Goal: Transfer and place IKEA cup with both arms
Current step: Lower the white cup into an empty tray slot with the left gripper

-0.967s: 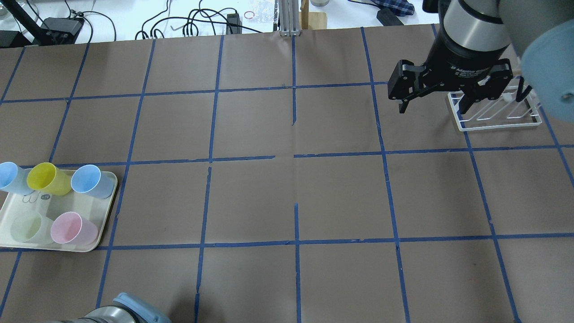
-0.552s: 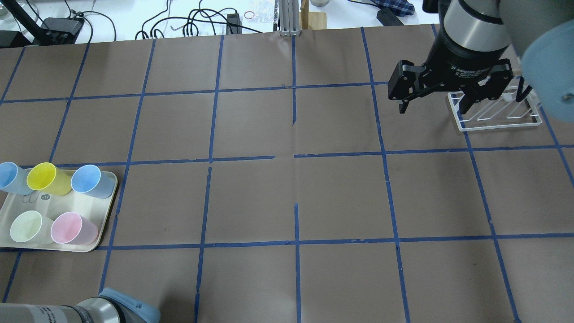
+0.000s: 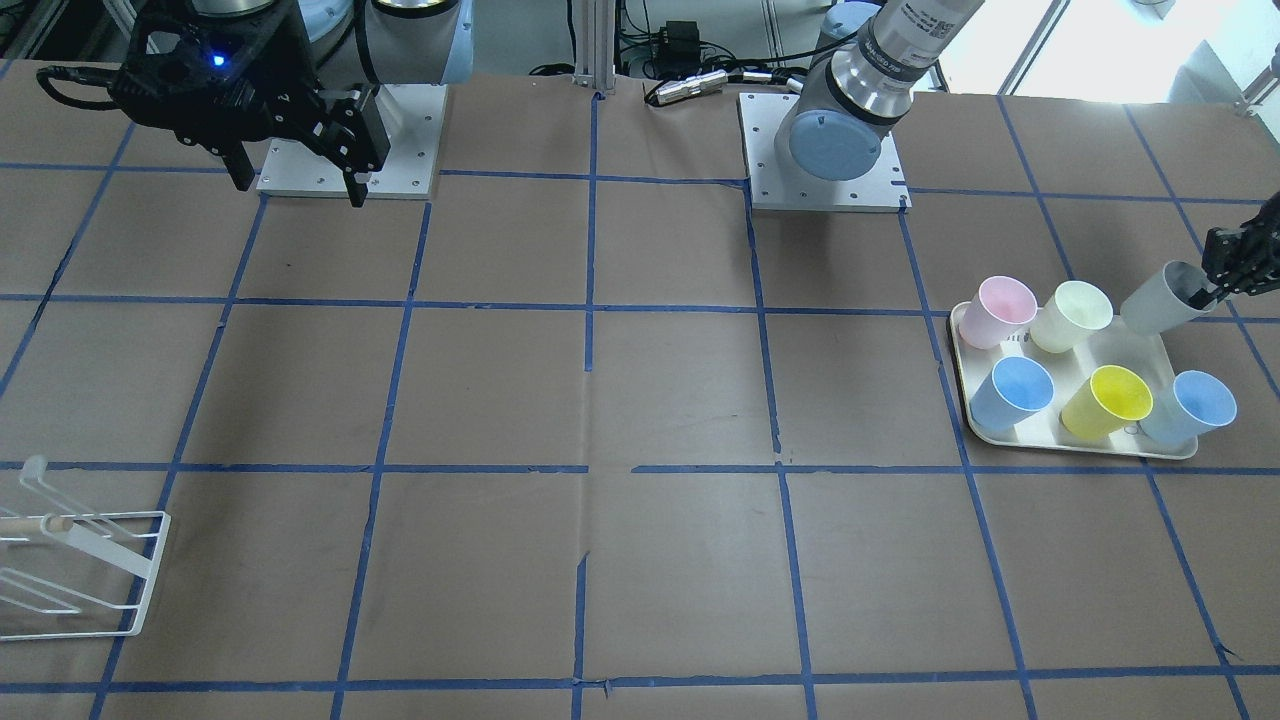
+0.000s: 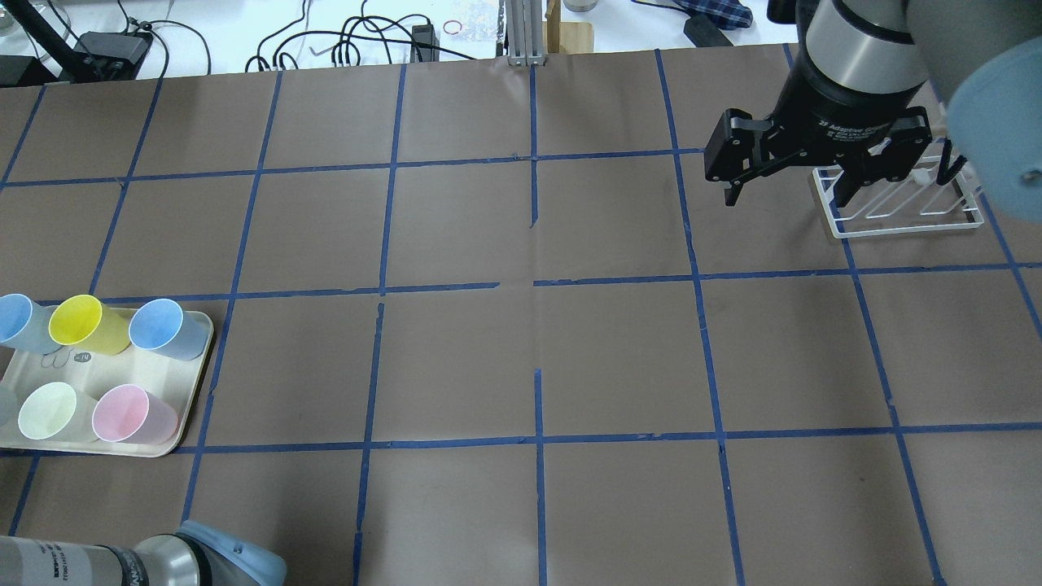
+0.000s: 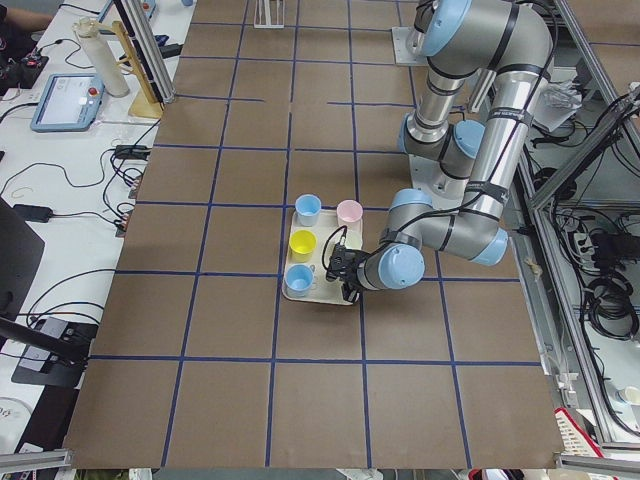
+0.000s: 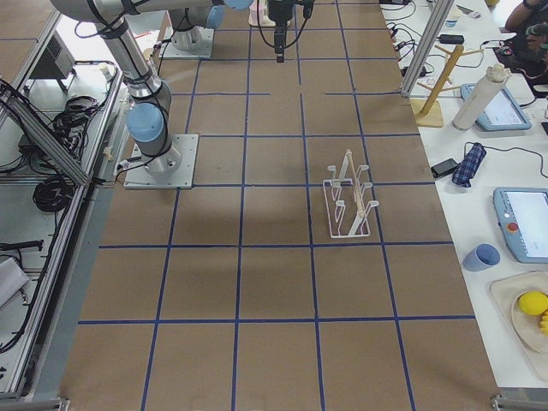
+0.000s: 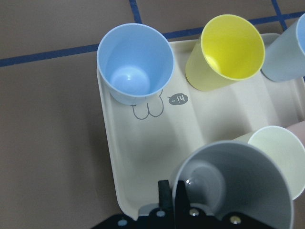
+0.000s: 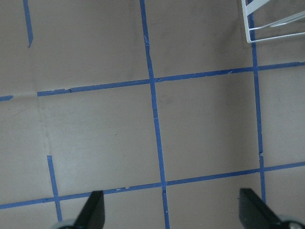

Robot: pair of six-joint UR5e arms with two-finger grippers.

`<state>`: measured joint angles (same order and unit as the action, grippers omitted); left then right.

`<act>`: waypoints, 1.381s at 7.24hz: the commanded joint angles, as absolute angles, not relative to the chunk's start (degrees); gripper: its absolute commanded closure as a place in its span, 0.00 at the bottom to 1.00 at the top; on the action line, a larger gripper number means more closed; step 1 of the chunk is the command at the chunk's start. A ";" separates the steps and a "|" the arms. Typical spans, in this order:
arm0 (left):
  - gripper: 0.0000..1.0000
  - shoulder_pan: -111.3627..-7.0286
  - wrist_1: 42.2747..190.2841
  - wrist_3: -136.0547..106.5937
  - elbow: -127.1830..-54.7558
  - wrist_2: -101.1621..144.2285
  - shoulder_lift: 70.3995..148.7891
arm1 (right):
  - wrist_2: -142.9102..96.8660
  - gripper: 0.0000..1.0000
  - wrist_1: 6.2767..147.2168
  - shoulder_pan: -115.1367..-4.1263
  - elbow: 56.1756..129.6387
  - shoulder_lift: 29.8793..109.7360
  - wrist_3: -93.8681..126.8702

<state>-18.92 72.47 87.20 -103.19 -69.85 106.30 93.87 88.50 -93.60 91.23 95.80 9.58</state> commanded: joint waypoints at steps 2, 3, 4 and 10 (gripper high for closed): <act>1.00 -18.81 66.80 87.45 -103.18 -70.05 109.51 | 93.87 0.00 88.51 -93.60 91.23 95.80 9.58; 1.00 -18.90 66.71 87.45 -103.27 -70.05 109.42 | 93.87 0.00 88.51 -93.60 91.23 95.80 9.58; 1.00 -18.90 66.71 87.45 -103.71 -70.05 109.51 | 93.78 0.00 88.51 -93.60 91.23 95.80 9.58; 1.00 -18.98 66.71 86.84 -103.71 -70.22 110.56 | 93.87 0.00 88.51 -93.60 91.23 95.80 9.58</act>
